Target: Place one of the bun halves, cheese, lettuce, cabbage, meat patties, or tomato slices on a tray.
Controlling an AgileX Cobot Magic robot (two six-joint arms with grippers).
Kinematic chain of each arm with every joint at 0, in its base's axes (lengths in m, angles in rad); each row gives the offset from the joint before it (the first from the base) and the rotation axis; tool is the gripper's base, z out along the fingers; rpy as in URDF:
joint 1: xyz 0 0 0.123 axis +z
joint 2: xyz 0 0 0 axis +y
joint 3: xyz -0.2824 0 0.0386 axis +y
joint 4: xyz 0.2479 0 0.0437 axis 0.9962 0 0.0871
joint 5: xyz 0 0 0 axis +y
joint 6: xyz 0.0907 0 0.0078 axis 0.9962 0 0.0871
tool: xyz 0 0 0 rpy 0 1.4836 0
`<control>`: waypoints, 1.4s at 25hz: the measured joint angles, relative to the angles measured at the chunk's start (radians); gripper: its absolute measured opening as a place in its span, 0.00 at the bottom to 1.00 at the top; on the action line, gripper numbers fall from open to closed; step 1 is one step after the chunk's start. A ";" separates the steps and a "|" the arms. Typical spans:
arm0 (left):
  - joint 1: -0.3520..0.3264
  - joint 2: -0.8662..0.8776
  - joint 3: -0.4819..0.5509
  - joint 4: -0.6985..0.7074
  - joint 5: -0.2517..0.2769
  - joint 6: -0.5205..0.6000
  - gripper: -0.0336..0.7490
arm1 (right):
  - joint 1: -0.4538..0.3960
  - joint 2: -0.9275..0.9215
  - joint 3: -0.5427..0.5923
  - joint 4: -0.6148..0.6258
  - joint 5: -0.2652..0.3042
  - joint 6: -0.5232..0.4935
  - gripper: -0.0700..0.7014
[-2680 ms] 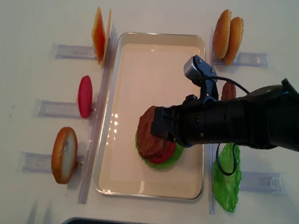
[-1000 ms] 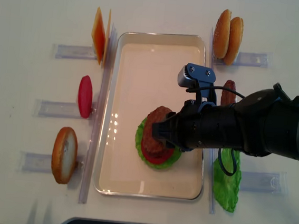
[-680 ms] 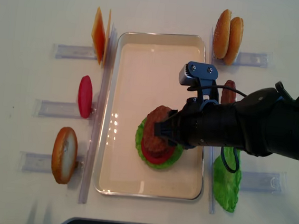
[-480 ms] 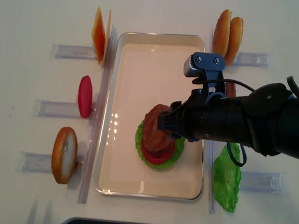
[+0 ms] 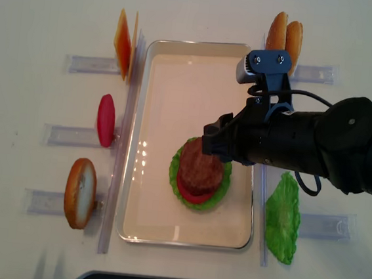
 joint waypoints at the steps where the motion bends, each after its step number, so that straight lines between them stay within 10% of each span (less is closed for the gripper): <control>1: 0.000 0.000 0.000 0.000 0.000 0.000 0.40 | 0.000 -0.017 0.000 -0.010 -0.003 0.001 0.56; 9: 0.000 0.000 0.000 0.000 0.000 0.000 0.40 | -0.020 -0.144 0.000 -0.087 -0.003 0.028 0.56; 15: 0.000 0.000 0.000 0.000 0.000 0.000 0.40 | -0.154 -0.157 0.000 -0.315 0.108 0.155 0.56; 24: 0.000 0.000 0.000 0.000 0.000 0.000 0.40 | -0.438 -0.157 -0.141 -1.196 0.586 0.875 0.56; 28: 0.000 0.000 0.000 0.000 0.000 0.000 0.40 | -0.517 -0.157 -0.183 -1.376 0.789 1.018 0.56; 35: 0.000 0.000 0.000 0.000 0.000 0.000 0.40 | -0.628 -0.157 -0.189 -1.524 0.971 1.103 0.56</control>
